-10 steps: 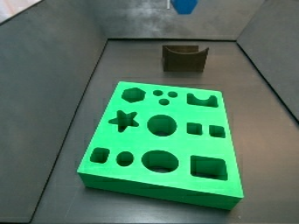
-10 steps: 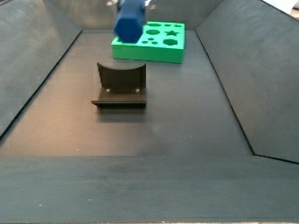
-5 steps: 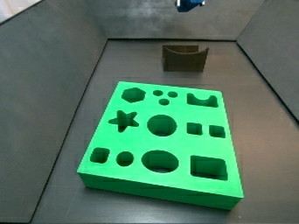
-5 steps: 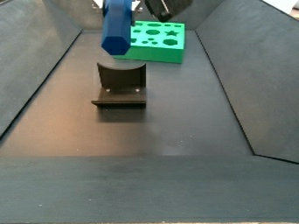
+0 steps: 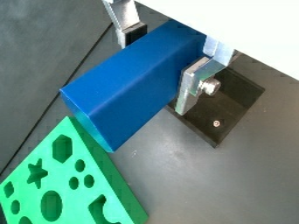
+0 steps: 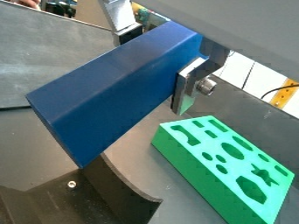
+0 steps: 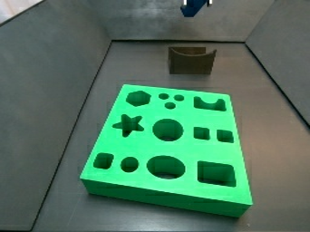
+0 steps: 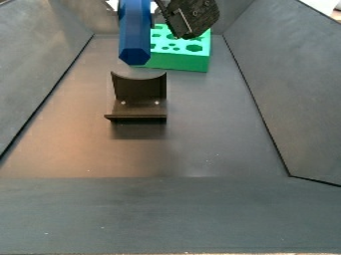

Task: Pick up the hexagon object. Move up. Place the hexagon object on the fixture. Regrasp the hexagon object. Move to above the board. Insert the hexagon object.
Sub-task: Place the hexagon object on the fixture.

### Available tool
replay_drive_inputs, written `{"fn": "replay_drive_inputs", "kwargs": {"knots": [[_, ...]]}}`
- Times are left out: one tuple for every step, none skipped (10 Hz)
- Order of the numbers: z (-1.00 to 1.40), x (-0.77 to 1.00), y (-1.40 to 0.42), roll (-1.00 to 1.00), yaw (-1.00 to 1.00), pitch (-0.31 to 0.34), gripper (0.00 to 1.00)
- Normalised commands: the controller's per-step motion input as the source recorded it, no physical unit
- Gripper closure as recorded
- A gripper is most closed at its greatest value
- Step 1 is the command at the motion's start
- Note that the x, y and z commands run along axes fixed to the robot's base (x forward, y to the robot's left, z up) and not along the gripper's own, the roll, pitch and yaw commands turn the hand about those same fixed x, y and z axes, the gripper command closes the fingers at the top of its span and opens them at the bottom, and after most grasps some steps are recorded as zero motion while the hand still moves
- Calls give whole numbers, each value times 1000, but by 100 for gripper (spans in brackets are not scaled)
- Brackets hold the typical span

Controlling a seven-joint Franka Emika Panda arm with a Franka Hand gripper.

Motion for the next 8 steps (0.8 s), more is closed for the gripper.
{"fn": "replay_drive_inputs", "kwargs": {"knots": [[-1000,123,139,-1000,3,275,100],[-1000,135,139,-976,-65,301,100],[-1000,146,136,-763,-138,269,100],[-1000,148,139,-652,-170,238,100],[-1000,155,143,-418,-216,166,100],[-1000,167,138,-276,-229,111,100],[-922,157,130,-190,-232,78,100],[-610,132,101,-119,-217,52,100]]}}
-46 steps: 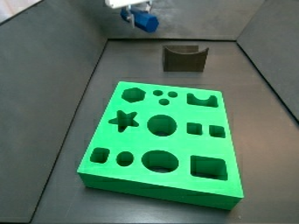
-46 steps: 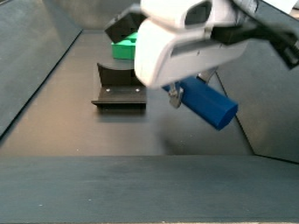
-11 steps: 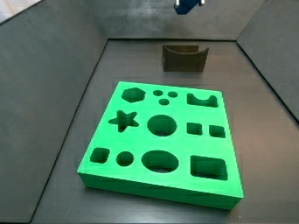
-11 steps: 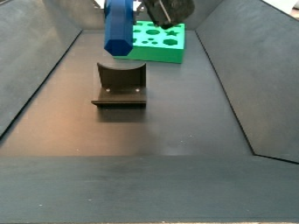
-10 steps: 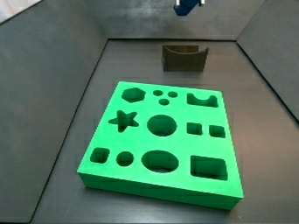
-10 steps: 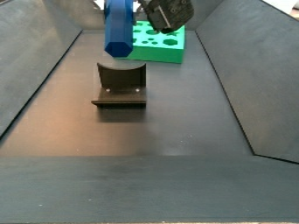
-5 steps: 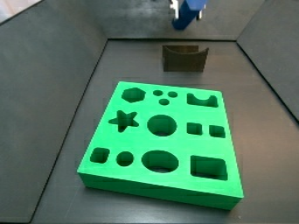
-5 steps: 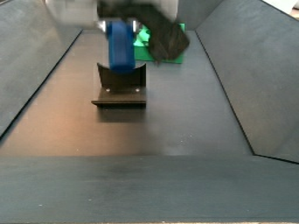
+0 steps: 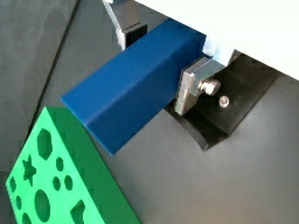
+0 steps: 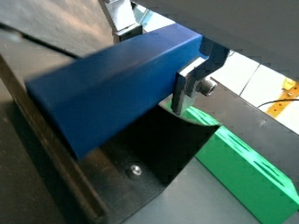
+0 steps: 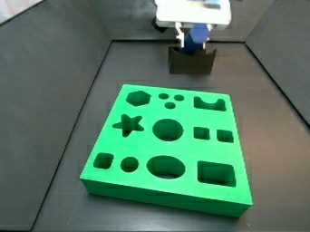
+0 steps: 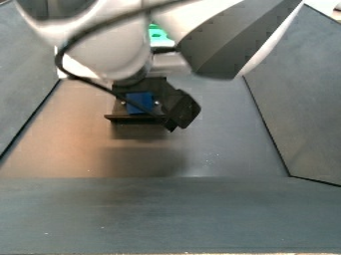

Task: Pick up the hexagon object. Move up. Place the hexagon object on the fixture. Regrasp the hexagon object. Move to above the board. Insert the hexagon object.
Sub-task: Place the hexagon object on the fixture, then regrasp the hexagon object.

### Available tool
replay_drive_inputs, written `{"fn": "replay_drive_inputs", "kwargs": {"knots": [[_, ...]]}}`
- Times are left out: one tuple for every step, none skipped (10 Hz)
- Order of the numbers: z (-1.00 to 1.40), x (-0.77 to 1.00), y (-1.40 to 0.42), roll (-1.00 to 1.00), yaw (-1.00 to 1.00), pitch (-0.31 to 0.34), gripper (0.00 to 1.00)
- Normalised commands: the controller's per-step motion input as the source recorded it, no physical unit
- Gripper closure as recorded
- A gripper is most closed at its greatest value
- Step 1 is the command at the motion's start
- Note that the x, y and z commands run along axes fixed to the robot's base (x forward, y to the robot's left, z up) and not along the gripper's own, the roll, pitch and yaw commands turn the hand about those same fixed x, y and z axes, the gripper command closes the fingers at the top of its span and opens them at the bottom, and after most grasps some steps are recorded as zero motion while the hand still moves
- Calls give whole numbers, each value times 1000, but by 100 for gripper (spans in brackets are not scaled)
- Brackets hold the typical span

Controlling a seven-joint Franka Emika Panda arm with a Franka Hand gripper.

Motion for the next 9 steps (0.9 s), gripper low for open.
{"fn": "replay_drive_inputs", "kwargs": {"knots": [[-470,113,144,-62,-193,19,100],[-470,113,144,-62,-193,19,100],[-448,100,175,-51,-183,7,100],[-436,106,176,-51,-183,3,100],[-425,109,179,-49,-165,1,100],[-427,105,171,-55,-139,0,100],[-167,0,-500,0,0,0,100],[0,0,0,0,0,0,0],[1000,0,0,42,-18,-44,0]]}}
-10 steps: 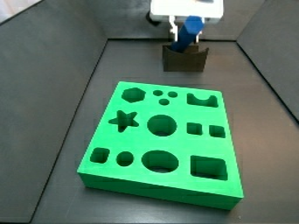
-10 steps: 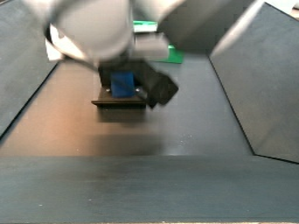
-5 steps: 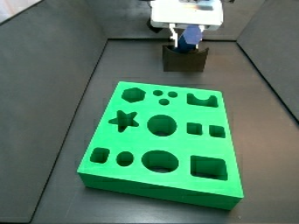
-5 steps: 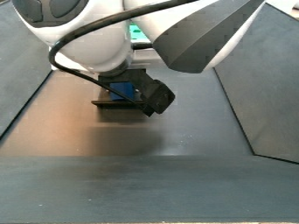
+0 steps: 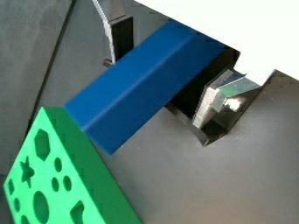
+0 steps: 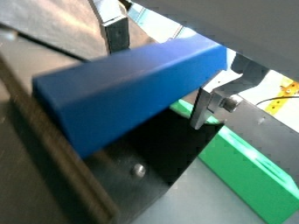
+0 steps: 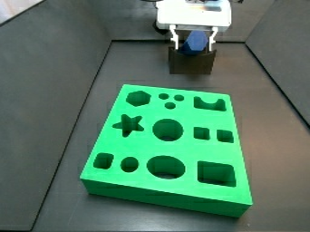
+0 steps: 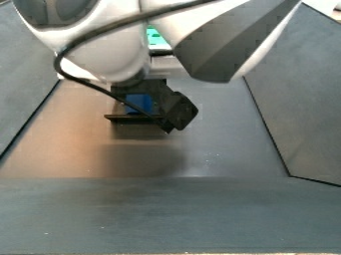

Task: Pick up the hexagon object. Move up. Place the hexagon object on the fixture. Regrasp the hexagon object. Move to above the board. Insert the hexagon object.
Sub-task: Regrasp the hexagon object.

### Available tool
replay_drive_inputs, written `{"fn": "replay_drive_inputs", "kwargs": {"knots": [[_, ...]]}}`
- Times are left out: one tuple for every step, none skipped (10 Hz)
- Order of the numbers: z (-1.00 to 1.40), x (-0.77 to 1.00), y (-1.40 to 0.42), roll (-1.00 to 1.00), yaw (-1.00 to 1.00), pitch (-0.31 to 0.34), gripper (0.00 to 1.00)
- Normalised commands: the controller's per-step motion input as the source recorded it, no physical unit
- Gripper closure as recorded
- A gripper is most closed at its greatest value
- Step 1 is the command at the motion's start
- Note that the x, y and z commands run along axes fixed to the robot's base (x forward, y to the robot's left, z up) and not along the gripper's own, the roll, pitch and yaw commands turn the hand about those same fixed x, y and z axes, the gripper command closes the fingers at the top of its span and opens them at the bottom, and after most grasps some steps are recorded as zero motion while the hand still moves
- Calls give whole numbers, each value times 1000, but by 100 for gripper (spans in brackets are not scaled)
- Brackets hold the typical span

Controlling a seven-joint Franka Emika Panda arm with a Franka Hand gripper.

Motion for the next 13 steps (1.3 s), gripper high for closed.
{"fn": "replay_drive_inputs", "kwargs": {"knots": [[1000,-5,1,45,-9,-43,0],[1000,-17,-4,41,8,-43,0],[1000,-29,-5,32,23,-46,0],[1000,-44,-5,19,36,-51,0],[873,-48,-6,5,45,-51,0],[683,-48,-4,-8,51,-51,0],[491,-49,-3,-18,55,-52,0],[233,-51,-3,-27,61,-53,0],[886,-6,-1000,1000,21,61,0],[838,5,-1000,1000,21,60,0],[794,-27,-1000,1000,20,55,0],[751,-42,-1000,1000,20,51,0],[384,-33,-719,1000,19,47,0]]}}
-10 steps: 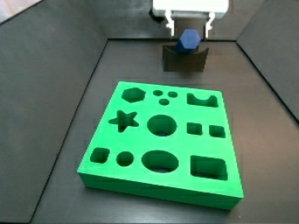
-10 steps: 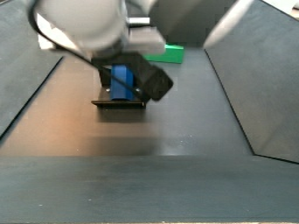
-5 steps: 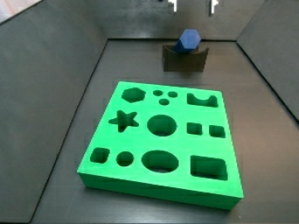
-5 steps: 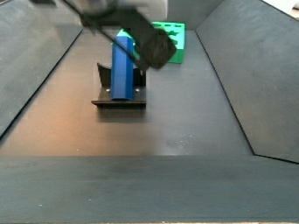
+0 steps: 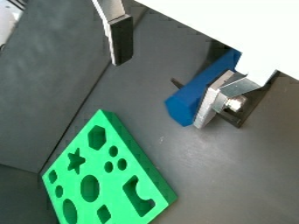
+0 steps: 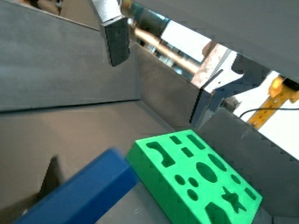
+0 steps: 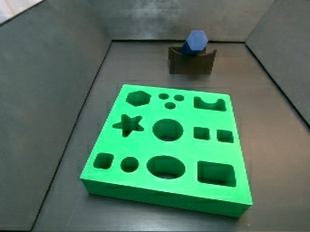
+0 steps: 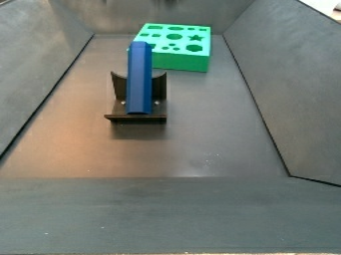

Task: Pick up the hexagon object. Move up. Place the hexagon object on the fixture. Regrasp the hexagon object. Move to above the board. Insert the hexagon object.
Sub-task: Regrasp the hexagon object.

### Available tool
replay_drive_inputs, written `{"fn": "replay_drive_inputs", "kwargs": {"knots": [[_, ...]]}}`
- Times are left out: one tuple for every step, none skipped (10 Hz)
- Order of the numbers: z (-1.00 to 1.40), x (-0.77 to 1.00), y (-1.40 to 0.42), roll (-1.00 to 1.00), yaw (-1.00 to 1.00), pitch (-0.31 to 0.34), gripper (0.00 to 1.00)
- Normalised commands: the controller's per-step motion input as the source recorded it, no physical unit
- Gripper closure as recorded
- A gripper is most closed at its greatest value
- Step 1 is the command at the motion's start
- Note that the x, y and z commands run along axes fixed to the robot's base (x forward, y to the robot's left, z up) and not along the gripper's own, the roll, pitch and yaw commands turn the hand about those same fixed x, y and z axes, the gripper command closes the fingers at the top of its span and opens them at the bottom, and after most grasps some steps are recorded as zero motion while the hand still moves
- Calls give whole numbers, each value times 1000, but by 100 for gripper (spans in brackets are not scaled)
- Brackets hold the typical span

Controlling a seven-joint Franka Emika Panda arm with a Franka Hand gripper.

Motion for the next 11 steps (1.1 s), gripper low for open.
{"fn": "replay_drive_inputs", "kwargs": {"knots": [[219,-22,-586,1000,18,46,0],[48,12,-316,1000,19,46,0],[46,17,-100,1000,19,48,0],[37,10,-31,1000,19,49,0],[24,14,-43,1000,19,48,0],[8,24,-37,1000,21,47,0],[3,27,-29,1000,21,47,0],[5,27,-19,1000,23,51,0],[5,25,-20,1000,24,56,0],[8,31,-23,1000,26,65,0],[0,43,-22,1000,28,72,0]]}}
